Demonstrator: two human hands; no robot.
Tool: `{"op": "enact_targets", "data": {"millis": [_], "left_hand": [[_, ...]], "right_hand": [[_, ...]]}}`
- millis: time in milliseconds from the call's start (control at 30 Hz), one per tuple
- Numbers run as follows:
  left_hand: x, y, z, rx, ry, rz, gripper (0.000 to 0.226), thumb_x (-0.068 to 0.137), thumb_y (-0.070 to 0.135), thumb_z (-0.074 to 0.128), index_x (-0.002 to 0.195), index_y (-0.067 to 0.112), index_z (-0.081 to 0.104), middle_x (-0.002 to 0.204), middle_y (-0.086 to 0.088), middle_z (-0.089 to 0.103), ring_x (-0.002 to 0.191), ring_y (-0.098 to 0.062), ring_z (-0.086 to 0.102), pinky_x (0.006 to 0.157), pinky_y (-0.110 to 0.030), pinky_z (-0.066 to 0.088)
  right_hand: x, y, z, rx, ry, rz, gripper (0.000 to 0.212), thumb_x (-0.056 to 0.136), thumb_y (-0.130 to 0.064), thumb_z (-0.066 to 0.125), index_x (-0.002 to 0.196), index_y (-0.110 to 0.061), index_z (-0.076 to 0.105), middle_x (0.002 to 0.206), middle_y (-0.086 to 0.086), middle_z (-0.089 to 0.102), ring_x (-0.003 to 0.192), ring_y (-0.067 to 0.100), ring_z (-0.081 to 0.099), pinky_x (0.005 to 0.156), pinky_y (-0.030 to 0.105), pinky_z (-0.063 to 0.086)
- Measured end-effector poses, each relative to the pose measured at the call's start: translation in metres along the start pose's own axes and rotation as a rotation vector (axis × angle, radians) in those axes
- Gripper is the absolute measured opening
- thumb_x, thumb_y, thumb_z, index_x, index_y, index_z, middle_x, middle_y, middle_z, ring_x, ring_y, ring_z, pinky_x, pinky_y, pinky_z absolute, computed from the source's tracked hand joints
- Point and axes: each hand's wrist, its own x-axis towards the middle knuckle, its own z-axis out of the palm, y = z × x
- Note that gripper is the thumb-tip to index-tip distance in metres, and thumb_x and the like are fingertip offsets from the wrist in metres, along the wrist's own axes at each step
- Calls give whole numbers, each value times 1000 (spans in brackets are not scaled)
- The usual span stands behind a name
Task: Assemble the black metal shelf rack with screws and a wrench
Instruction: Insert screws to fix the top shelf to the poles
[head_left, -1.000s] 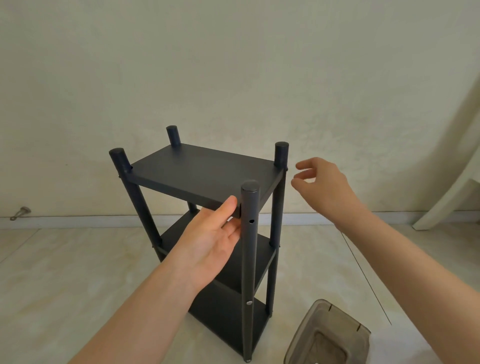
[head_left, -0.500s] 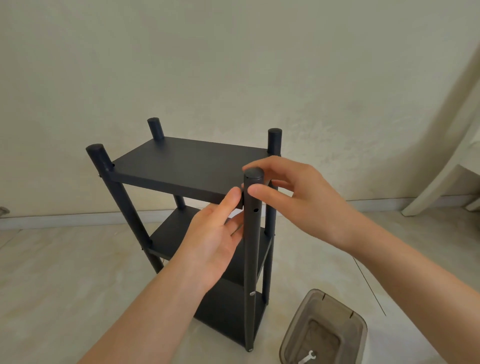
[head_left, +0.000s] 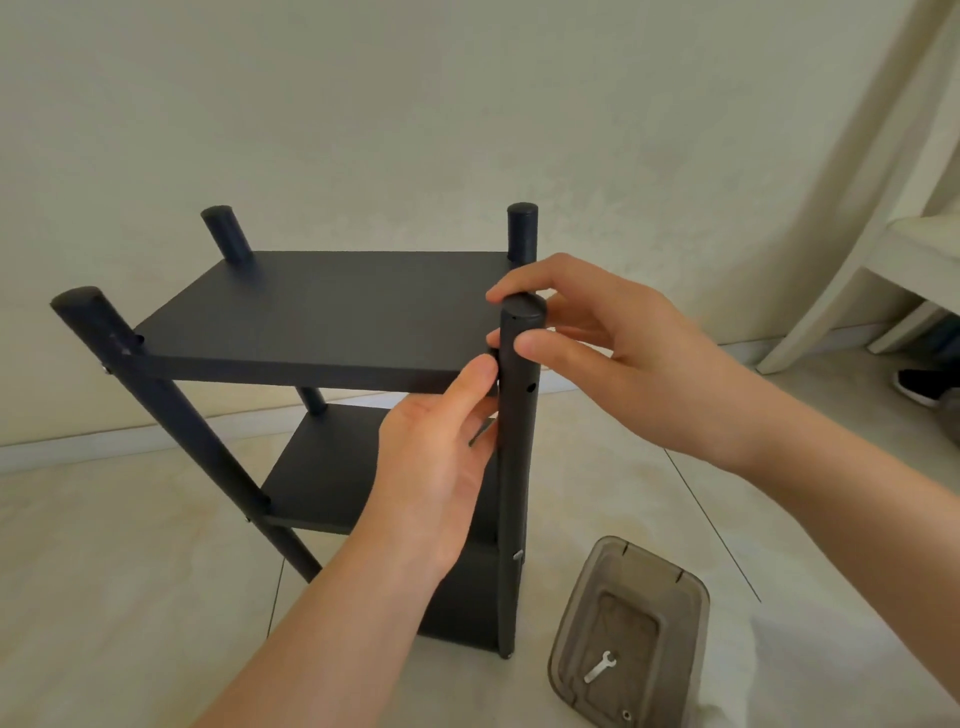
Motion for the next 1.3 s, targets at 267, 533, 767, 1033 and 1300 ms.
{"op": "enact_targets", "data": {"millis": [267, 533, 767, 1033, 1300], "left_hand": [[-7, -3, 7, 53, 65, 53, 38, 95, 26, 64, 62, 38, 77, 84, 6, 77, 90, -10, 75, 71, -28, 54], [-6, -3, 1, 42, -17, 49, 12, 73, 37, 67, 68, 37, 78, 92, 9, 78, 97, -14, 74, 73, -27, 57], [-5, -4, 0, -14, 36, 1, 17, 69, 36, 72, 80, 23, 73, 109, -1, 75, 106, -20, 72, 98, -44, 51], [-2, -5, 3, -11, 77, -48, 21, 94, 28, 64, 111, 17, 63, 121, -3, 70, 110, -20, 70, 109, -49, 46], [0, -8, 1, 7, 45, -41, 11, 98, 29, 60, 104, 22, 65, 111, 2, 73, 107, -16, 71, 103, -44, 51]], "right_hand": [[0, 3, -5, 179, 105, 36, 21, 82, -15, 78, 101, -20, 70, 94, -10, 74, 94, 3, 70, 90, 21, 53], [-12, 24, -13, 330, 148, 103, 11, 91, -23, 69, 101, -21, 73, 100, -5, 76, 101, 8, 70, 91, 26, 55], [-39, 134, 26, 82, -389, 812, 24, 99, -22, 56, 116, -8, 65, 102, 2, 75, 94, 16, 70, 91, 37, 57], [-131, 220, 156, -156, -524, 1075, 43, 106, -29, 41, 65, -15, 41, 67, 2, 43, 58, 10, 41, 69, 24, 38], [-177, 253, 223, 18, -476, 1239, 63, 103, -49, 39, 139, 3, 39, 126, 14, 58, 104, 21, 57, 86, 28, 43]]}}
